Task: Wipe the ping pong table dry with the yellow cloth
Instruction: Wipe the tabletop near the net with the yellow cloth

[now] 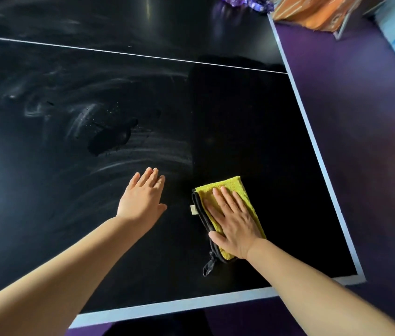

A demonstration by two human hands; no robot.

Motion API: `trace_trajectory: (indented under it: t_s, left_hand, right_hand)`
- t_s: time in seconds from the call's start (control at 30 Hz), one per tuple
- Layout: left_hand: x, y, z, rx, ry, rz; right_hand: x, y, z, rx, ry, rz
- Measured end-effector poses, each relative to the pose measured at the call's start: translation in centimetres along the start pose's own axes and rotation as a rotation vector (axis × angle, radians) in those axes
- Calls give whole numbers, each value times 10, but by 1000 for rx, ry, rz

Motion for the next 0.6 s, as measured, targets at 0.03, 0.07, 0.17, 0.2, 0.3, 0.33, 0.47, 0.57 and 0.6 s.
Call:
trace_trajectory:
  t_s: [0.03,0.07,0.17,0.2,0.3,0.33,0.47,0.57,0.6]
  left_hand:
    - [-8,-1,-1,1,-4,-3]
    - [-16,-1,-1,2,-7,-5]
    - [-35,0,-2,0,-28,-2]
    - [-41,0,-3,-4,-35,2]
    - [-57,2,-7,-15,-52,17]
    - [-61,3,-9,-20,-56,20]
    - [-73,3,-28,-12,-50,10]
    - [-73,2,-46,-7,-19,2]
    - [-71,1,-51,-6,-6,-5]
  right_hand:
    - [-14,-2,-8,9,-25,-2]
    - [-26,-3,-17,18,-51,-1]
    - [-56,-4,-42,43,-150,7]
    - [-64,-4,-51,53,-192,1]
    - [-77,-3,-74,100,-358,-41]
    - [-78,-2,-81,125,-425,-56]
    - [-64,6,-109,213,-649,-47]
    - [-42,9,-121,262,-804,-45]
    - [-33,11,-123,272,-856,-51]
Point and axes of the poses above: each hand's wrist, its own x-axis towards the middle knuckle, its own y-axis out of the back of the hand, z = x × y, the point moved 3 cm from there along x, towards the middle knuckle, and after that the axes turned 7 degrees about -y, right-handed, at the moved point
